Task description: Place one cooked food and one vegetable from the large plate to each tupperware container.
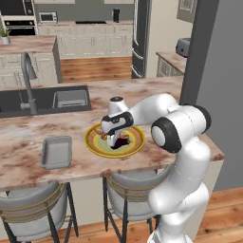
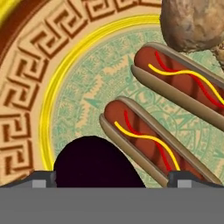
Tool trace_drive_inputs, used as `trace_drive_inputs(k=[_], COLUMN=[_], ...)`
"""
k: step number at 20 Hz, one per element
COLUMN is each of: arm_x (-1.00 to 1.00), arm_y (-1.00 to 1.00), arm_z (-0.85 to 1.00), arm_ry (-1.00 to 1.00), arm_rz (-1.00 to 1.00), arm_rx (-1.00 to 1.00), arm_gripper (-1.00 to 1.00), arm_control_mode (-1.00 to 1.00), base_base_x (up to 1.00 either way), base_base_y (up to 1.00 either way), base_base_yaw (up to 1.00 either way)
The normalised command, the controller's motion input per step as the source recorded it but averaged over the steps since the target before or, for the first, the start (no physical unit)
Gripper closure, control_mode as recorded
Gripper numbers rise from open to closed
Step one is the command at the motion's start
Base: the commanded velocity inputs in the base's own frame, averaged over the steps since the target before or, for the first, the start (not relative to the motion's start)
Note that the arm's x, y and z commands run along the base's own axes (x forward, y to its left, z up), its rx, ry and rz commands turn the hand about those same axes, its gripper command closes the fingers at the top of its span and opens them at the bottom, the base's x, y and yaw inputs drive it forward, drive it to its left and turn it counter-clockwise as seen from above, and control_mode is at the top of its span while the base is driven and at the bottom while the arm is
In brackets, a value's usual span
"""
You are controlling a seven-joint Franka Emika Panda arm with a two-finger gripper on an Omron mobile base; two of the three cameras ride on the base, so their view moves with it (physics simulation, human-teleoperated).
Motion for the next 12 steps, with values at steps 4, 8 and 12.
trace_drive_inputs(k=[4,8,12], arm_x=[-0.18,-0.2,-0.12], arm_y=[0.0,0.0,0.0], arm_z=[-0.15,-0.14,-0.16], arm_ry=[0.0,0.0,0.0], arm_rz=[0.02,0.02,0.02], arm_rx=[0.0,0.0,0.0], arm_gripper=[-1.0,-1.0,-1.0], arm_control_mode=[-1.0,-1.0,-1.0], base_base_x=[0.0,0.0,0.0], base_base_y=[0.0,0.0,0.0], base_base_yaw=[0.0,0.0,0.0])
